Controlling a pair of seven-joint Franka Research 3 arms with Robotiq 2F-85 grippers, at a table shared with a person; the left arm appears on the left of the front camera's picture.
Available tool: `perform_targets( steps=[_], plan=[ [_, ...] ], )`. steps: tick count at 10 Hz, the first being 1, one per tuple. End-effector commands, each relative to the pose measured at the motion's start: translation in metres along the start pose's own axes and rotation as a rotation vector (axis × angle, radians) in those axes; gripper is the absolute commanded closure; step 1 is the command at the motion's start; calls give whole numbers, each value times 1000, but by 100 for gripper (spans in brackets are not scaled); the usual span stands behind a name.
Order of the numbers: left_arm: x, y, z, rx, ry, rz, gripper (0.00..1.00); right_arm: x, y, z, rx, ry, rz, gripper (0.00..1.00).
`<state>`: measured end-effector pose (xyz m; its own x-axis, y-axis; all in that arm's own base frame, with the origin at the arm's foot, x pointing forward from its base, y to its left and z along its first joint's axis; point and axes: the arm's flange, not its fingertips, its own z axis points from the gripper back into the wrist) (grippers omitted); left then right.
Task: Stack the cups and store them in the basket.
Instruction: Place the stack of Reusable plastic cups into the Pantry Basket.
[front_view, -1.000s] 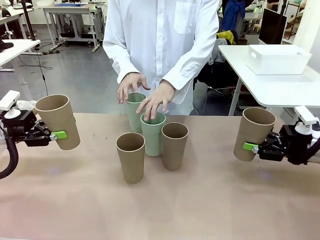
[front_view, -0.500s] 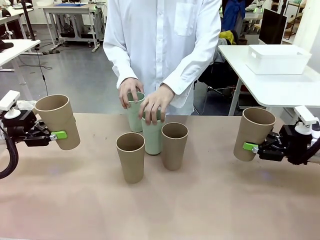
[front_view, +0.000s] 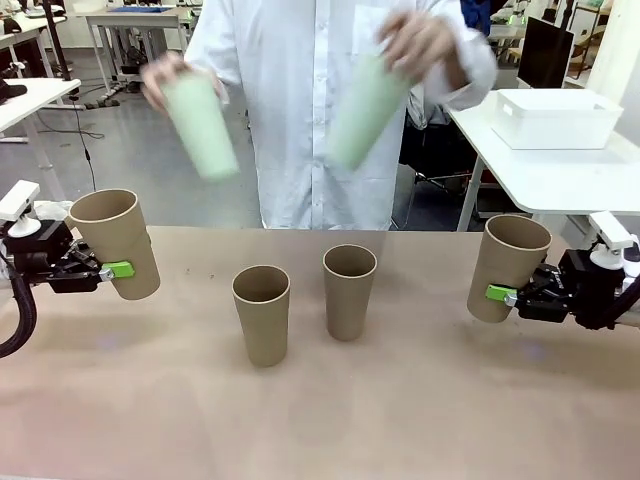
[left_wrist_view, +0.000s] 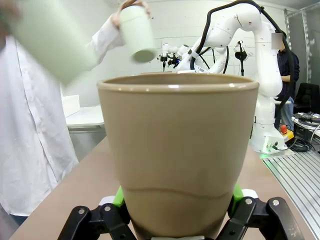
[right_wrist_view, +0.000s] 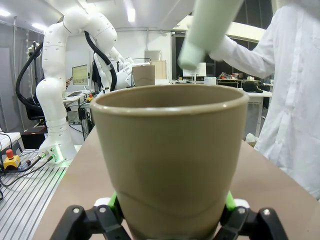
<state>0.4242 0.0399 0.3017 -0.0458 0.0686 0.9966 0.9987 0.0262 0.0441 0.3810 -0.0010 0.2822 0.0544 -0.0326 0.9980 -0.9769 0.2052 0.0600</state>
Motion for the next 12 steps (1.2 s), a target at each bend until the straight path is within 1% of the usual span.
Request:
perform_targets(
  steps=[1,12],
  plan=[
    [3,1,-1,-4,-2,-9,16,3,-1,-2,-7,5,-1,16],
    [3,1,-1,-4,-2,-9,16,3,-1,-2,-7,5,-1,16]
  ],
)
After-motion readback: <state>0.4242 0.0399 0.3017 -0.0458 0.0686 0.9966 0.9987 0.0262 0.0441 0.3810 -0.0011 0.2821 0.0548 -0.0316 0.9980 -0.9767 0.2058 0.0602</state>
